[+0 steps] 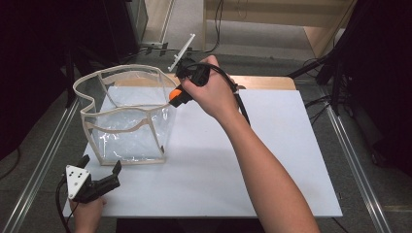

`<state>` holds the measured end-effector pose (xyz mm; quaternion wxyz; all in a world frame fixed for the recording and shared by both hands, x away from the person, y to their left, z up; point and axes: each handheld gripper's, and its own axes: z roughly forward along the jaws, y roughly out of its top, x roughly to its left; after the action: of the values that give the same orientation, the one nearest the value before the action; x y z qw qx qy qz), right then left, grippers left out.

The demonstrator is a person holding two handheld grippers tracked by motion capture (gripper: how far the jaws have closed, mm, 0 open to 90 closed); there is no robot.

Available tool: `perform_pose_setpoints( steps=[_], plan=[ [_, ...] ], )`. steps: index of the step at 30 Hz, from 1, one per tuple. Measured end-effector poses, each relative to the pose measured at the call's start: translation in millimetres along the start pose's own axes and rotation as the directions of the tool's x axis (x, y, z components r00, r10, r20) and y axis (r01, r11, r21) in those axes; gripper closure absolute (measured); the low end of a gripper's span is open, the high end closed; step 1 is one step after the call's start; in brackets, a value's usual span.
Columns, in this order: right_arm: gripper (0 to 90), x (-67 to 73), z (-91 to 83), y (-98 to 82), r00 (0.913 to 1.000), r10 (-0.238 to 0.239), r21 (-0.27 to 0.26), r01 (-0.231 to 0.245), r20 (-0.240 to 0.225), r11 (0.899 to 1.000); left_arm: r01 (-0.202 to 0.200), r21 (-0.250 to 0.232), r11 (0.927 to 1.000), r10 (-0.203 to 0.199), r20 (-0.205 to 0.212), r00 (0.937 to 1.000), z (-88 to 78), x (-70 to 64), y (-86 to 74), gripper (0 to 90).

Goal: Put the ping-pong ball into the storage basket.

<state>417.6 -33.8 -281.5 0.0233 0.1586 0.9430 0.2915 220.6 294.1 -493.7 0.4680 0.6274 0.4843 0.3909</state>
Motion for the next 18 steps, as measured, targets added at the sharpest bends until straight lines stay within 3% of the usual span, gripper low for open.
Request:
perform_pose_setpoints(
  steps=[18],
  plan=[
    [48.2, -0.9, 0.5, 20.8, 0.9998, -0.021, -0.005, 0.021, 0.003, 1.0, 0.003, 0.003, 1.0, -0.003, 0.006, 1.0, -0.2, 1.0, 0.1, 0.0]
  ],
)
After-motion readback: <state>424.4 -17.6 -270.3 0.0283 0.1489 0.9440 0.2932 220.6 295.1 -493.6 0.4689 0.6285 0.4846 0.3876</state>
